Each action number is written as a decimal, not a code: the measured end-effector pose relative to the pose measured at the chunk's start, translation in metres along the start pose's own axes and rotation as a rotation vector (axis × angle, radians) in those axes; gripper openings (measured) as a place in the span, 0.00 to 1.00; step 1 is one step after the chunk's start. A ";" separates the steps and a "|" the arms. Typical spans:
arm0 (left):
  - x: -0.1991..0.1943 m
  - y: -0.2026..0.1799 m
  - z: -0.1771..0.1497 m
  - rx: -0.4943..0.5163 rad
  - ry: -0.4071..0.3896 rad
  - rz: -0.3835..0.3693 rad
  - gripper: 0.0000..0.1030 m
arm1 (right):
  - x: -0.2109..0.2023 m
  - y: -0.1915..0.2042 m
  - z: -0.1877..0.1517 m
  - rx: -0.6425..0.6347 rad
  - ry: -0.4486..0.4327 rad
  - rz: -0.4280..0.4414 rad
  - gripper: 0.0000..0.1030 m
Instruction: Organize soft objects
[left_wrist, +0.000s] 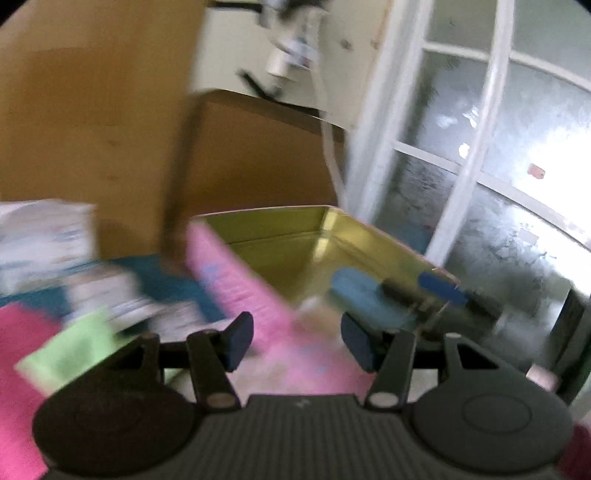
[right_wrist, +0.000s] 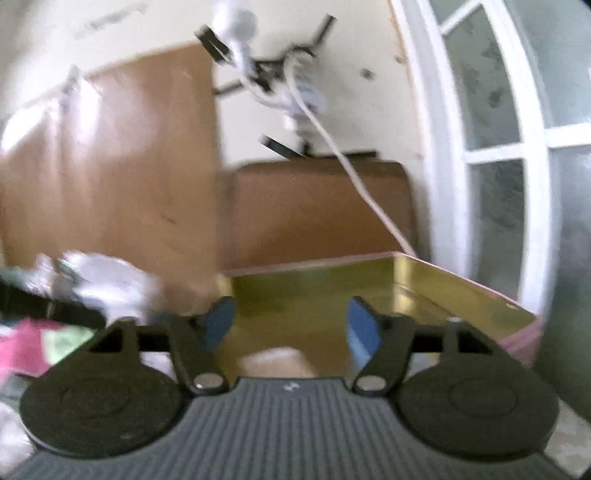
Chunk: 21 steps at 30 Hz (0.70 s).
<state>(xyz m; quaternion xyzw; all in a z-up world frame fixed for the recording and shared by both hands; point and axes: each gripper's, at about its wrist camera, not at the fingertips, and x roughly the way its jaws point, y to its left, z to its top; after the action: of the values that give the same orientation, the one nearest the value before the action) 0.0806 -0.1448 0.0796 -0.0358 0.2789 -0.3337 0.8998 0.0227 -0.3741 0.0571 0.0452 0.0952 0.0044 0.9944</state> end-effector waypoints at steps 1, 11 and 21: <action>-0.015 0.012 -0.008 -0.017 -0.007 0.030 0.52 | 0.005 0.009 0.006 0.010 0.002 0.060 0.58; -0.107 0.105 -0.069 -0.269 -0.012 0.198 0.52 | 0.100 0.133 -0.016 -0.041 0.345 0.447 0.65; -0.125 0.104 -0.073 -0.289 -0.029 0.144 0.52 | 0.104 0.135 -0.018 0.114 0.416 0.422 0.07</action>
<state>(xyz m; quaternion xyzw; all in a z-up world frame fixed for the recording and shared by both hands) 0.0251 0.0220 0.0513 -0.1498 0.3128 -0.2243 0.9107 0.1208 -0.2360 0.0318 0.1181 0.2855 0.2146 0.9265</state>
